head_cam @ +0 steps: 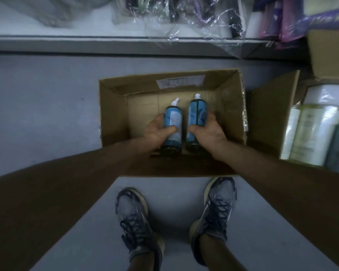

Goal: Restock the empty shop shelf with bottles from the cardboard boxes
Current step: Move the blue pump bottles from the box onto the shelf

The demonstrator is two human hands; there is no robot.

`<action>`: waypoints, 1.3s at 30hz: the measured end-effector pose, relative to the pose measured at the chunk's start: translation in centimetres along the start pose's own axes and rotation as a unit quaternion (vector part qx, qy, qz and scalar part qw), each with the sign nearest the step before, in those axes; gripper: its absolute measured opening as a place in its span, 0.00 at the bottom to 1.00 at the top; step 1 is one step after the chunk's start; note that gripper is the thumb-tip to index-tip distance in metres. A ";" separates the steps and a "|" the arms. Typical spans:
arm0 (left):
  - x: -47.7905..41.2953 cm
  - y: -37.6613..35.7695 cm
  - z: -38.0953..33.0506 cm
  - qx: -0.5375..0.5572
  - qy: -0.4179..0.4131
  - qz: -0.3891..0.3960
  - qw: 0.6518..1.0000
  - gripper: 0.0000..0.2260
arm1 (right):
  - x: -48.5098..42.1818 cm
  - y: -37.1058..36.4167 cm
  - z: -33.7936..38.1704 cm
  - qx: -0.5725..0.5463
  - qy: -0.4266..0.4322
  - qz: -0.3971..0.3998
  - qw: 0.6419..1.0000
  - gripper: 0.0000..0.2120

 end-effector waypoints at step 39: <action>71.7 8.4 -36.4 -0.071 -0.402 0.062 0.911 0.47 | 72.4 11.1 29.4 -0.131 0.352 0.036 0.926 0.54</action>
Point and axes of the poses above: each hand's wrist, its own x-axis away from the middle knuckle, its own y-axis out of the back of the hand, z = x × y, the point moved 2 cm from there along -x, towards the middle knuckle, and after that the axes turned 12 degrees about z, right-handed, at the moved point
